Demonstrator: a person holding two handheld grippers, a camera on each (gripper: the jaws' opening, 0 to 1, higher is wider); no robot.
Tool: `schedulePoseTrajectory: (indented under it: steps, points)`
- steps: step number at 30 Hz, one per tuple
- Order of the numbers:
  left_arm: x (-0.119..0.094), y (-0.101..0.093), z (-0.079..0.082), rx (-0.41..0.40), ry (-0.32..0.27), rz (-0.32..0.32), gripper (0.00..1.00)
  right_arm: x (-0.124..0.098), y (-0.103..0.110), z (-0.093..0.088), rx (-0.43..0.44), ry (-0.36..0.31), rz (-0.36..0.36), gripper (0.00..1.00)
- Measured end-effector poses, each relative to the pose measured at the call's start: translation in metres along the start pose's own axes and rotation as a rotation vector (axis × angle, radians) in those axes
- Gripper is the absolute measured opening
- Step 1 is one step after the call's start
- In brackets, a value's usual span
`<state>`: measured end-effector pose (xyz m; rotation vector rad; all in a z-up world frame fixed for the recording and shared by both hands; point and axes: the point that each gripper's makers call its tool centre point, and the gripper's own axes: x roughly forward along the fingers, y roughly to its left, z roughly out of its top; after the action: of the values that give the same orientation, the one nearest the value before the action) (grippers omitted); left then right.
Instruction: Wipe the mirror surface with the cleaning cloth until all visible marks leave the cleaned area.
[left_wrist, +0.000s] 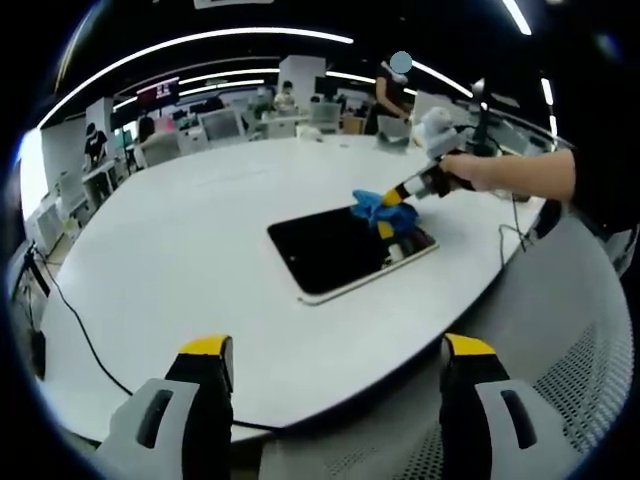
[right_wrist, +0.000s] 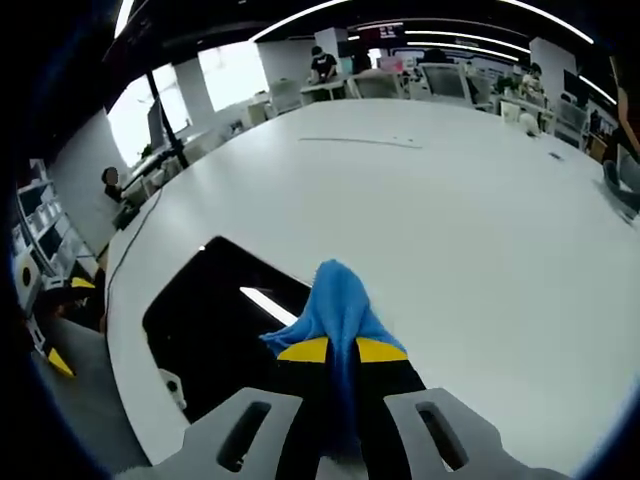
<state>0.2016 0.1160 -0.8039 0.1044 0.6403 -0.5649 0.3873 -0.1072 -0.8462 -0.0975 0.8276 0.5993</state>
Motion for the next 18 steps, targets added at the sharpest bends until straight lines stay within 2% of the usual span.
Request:
schedulePoseTrajectory:
  steps: [8, 18]
  points:
    - [0.0, 0.001, -0.002, -0.013, 0.013, 0.003, 0.86, 0.003, -0.007, 0.004, -0.038, -0.014, -0.048, 0.03]
    - [0.0, 0.001, -0.003, -0.016, 0.015, 0.004, 0.86, 0.007, -0.012, 0.008, -0.042, -0.009, -0.06, 0.03]
